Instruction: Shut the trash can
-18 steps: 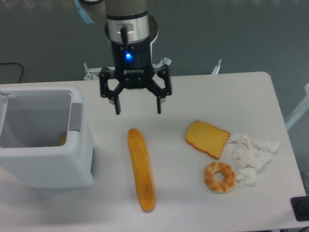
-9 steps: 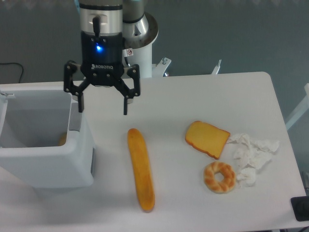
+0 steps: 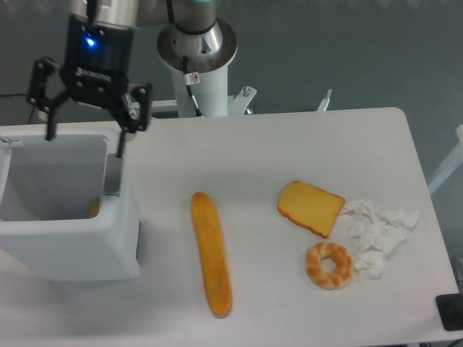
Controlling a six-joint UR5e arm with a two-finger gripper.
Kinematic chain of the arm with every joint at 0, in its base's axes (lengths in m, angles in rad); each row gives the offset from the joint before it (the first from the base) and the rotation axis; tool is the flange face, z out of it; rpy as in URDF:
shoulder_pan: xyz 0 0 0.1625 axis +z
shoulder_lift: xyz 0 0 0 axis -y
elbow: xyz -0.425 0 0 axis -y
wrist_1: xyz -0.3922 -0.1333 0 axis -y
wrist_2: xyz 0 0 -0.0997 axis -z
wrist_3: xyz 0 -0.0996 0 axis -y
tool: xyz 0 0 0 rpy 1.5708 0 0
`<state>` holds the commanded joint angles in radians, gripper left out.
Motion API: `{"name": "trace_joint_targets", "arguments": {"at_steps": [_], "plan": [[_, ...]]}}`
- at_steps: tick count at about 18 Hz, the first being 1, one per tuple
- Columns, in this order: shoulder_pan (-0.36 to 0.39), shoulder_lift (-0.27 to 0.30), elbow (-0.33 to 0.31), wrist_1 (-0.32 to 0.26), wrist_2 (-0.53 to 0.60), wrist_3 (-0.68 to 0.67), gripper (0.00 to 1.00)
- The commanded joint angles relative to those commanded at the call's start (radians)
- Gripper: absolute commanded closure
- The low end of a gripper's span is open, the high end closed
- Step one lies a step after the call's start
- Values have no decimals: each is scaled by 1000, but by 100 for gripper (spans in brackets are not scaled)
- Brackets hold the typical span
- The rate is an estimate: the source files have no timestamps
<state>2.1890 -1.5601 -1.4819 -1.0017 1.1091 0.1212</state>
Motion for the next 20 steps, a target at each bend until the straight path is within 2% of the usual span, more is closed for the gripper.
{"name": "trace_joint_targets", "arguments": {"at_steps": [4,8,12,17,20], "plan": [[-24,44,0,0,-15,-47,0],[-41,57,2,0,-75,-80,0],[-61,71,3,0,-211,-80,0],[-78,52,3,2,-431,-80,0],[-103,35,0,2,-485,-74,0]]}}
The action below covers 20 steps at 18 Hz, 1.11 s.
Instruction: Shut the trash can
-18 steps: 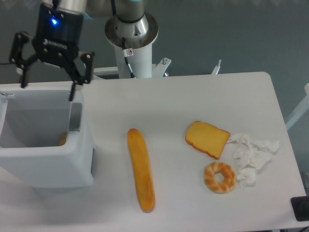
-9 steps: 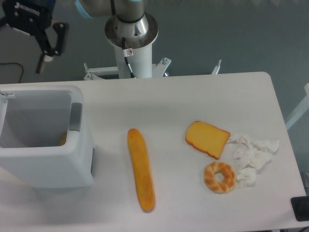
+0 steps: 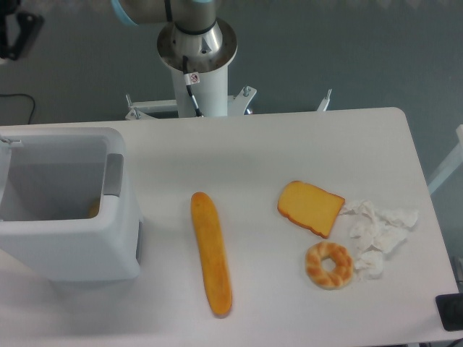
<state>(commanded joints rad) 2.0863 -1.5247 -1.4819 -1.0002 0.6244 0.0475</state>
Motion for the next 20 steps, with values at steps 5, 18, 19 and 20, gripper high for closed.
{"name": "trace_joint_targets", "arguments": {"at_steps": [5,18,19,20], "plan": [[-94,-81,12,2,-5,3,0],[-158,-149,63,8,-103,6,0],[-158,-152,66,8,-104,6,0],[-158,-153,66,8,-103,6,0]]}}
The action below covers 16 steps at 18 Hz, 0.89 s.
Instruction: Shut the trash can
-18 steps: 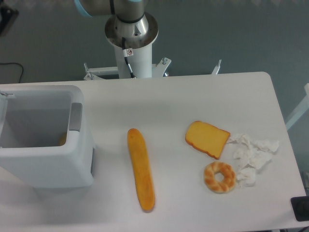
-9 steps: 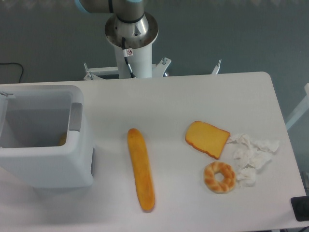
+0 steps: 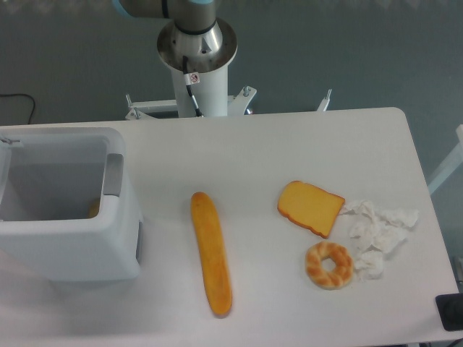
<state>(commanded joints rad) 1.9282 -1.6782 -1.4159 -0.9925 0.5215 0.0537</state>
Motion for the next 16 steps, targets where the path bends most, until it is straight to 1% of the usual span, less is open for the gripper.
{"name": "trace_joint_targets", "arguments": {"at_steps": [6,12,16], "plan": [[0,-6,-6,0,0,0,0],[0,-26,-9,0,3,3,0],[2,-26,-11,-2,6,3,0]]}}
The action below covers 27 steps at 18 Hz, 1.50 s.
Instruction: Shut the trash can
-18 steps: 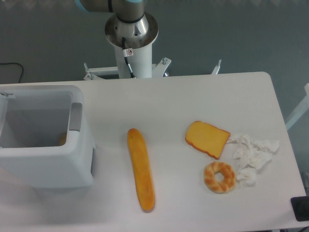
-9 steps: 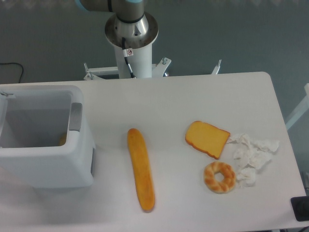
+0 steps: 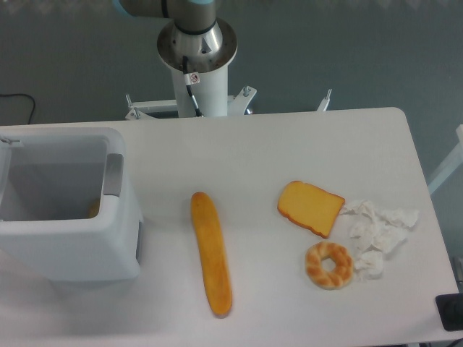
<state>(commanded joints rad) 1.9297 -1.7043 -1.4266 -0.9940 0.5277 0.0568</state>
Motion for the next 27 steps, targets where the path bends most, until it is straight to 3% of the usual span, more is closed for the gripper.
{"name": "trace_joint_targets", "arguments": {"at_steps": [10,17,27], "plan": [[72,28,-31,-5,25,2,0],[144,46,-72,0,153,55,0],[155,61,-104,2,258,75,0]]}}
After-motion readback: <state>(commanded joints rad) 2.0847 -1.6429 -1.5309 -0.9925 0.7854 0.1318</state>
